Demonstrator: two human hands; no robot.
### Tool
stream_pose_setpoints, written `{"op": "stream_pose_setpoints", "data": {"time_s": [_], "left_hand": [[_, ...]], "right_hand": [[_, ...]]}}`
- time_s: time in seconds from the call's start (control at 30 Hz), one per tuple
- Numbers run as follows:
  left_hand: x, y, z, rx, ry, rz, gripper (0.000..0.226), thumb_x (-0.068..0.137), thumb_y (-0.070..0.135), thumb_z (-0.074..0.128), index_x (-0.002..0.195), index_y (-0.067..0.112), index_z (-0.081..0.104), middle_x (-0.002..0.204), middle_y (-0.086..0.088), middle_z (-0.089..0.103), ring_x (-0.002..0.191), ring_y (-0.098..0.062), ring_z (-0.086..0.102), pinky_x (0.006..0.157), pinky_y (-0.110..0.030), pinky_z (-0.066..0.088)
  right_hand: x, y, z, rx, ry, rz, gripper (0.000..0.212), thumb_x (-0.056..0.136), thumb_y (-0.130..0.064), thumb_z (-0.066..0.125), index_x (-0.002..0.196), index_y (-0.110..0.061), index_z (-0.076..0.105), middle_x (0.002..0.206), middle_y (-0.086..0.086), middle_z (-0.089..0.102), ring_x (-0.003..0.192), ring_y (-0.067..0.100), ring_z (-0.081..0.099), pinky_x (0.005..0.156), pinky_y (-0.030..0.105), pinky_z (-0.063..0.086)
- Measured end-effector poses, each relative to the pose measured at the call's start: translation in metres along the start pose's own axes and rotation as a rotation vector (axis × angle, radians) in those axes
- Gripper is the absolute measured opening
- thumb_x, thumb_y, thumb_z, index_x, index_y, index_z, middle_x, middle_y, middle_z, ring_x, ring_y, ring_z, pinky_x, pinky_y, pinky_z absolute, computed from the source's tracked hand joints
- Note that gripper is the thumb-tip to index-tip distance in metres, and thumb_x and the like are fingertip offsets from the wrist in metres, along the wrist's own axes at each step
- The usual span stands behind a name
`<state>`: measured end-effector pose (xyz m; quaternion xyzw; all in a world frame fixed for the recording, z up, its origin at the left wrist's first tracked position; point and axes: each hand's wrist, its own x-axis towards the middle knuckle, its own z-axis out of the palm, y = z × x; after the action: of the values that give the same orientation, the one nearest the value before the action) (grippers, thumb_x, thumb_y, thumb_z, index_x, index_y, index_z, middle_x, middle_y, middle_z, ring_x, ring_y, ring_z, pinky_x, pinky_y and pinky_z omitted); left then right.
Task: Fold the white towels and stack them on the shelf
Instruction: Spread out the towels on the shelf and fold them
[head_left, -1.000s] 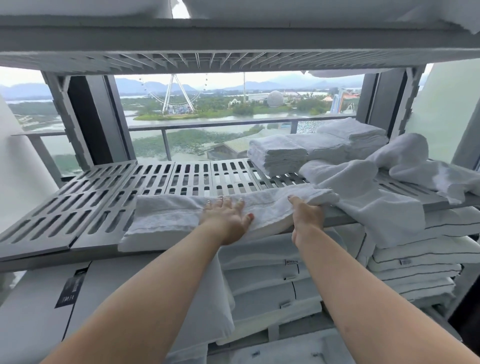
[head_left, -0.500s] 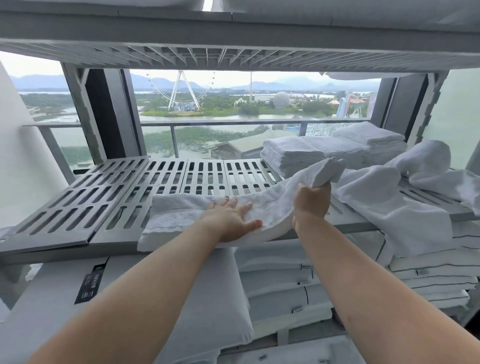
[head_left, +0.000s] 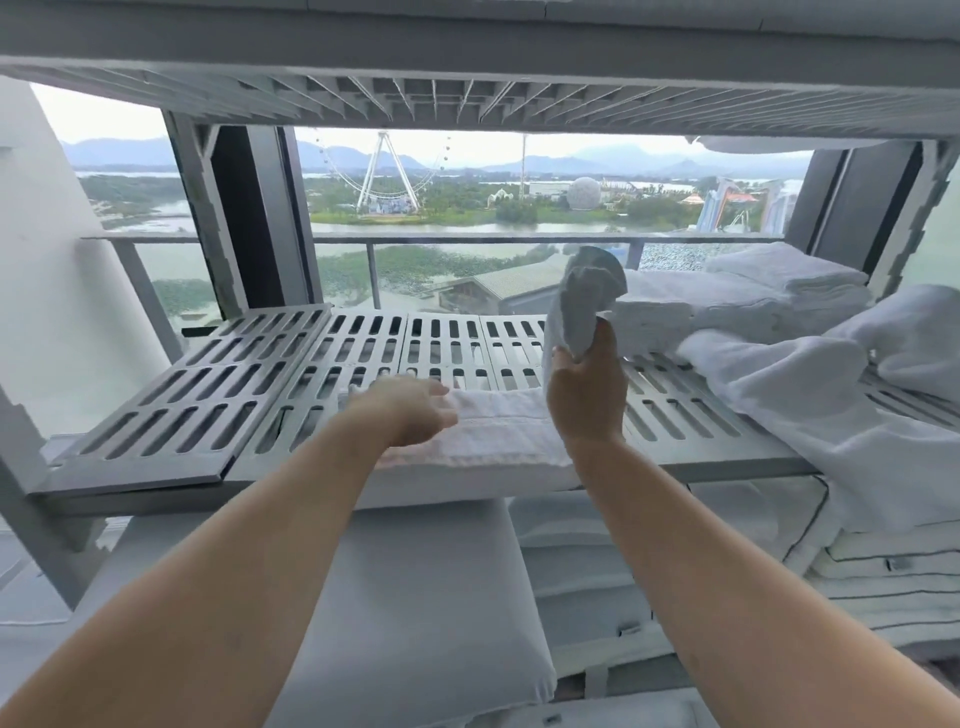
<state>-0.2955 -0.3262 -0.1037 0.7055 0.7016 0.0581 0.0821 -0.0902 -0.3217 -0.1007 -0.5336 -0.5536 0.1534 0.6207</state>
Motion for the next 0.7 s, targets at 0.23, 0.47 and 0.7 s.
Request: {"op": "stream_pose_setpoints", "data": {"time_s": [0.23,0.47,0.7], "left_hand": [[-0.006,-0.021,0.019,-0.376,-0.025,0.023,0.049,0.107,0.045,0.028,0.154,0.032,0.033,0.166,0.002,0.015,0.153,-0.019,0.006,0.121,-0.048,-0.004],[-0.007,-0.065,0.005,-1.403,0.158,-0.069,0.074,0.099,0.066,0.009,0.143,0.02,0.047,0.159,-0.016,0.033,0.15,-0.032,0.021,0.123,-0.051,0.006],[0.001,-0.077,0.019,-1.733,0.218,-0.092,0.065,0.097,0.065,0.022,0.133,0.021,0.052,0.149,-0.014,0.048,0.13,-0.035,0.052,0.109,-0.054,0.041]], "right_hand": [[-0.024,-0.016,0.034,-0.087,-0.141,-0.159,0.035,0.091,-0.006,0.052,0.124,-0.02,0.052,0.094,-0.001,0.064,0.078,0.02,0.051,0.066,0.027,0.033],[-0.055,-0.021,0.057,-0.22,-0.332,-0.37,0.037,0.091,0.0,0.052,0.124,-0.014,0.059,0.101,0.007,0.07,0.085,0.024,0.062,0.066,0.018,0.033],[-0.078,-0.019,0.07,-0.46,-0.576,-0.53,0.05,0.083,0.002,0.053,0.129,-0.016,0.057,0.124,0.004,0.064,0.124,0.023,0.056,0.1,0.031,0.045]]}}
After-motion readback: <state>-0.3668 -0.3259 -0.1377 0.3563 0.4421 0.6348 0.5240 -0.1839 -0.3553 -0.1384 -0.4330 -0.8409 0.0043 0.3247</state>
